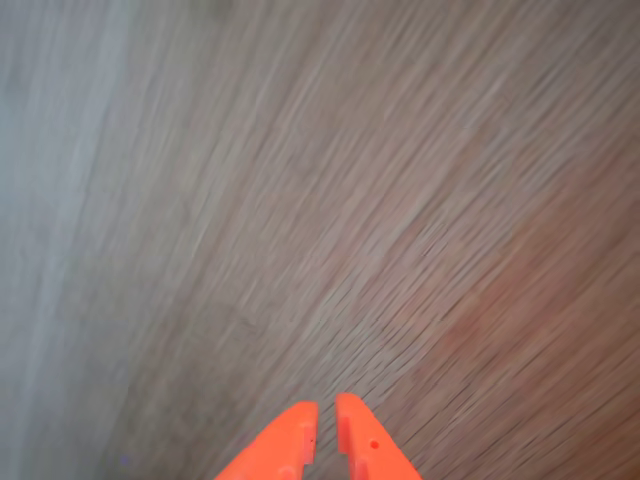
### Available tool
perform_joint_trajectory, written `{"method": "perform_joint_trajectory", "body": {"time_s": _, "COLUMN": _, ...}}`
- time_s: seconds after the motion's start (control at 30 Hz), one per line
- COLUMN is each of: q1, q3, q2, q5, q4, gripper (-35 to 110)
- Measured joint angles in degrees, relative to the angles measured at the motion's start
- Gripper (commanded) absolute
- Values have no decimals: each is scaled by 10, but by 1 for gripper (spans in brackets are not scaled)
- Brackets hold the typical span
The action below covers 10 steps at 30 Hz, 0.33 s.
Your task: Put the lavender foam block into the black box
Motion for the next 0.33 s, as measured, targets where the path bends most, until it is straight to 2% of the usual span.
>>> {"method": "perform_joint_trajectory", "body": {"time_s": 0.33, "q1": -1, "q3": 0, "q2": 0, "q5": -46, "q4": 0, "gripper": 0}}
